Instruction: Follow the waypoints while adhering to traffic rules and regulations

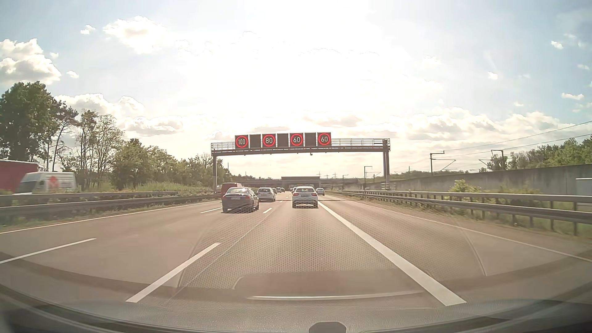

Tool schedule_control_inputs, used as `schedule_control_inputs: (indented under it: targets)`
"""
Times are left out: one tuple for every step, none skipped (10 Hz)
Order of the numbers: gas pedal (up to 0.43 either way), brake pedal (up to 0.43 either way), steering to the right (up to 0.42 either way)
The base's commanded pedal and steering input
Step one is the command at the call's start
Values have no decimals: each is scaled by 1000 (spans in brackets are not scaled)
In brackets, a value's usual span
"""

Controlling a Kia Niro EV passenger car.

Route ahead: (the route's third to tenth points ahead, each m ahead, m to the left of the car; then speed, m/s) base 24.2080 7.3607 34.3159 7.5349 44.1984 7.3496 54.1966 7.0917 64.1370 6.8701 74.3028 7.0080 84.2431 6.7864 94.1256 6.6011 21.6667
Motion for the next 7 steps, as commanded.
schedule_control_inputs:
  targets:
    - [0, 0, -1]
    - [0, 0, -1]
    - [0, 0, -1]
    - [0, 0, 0]
    - [0, 0, 0]
    - [0, 0, 0]
    - [0, 0, 0]
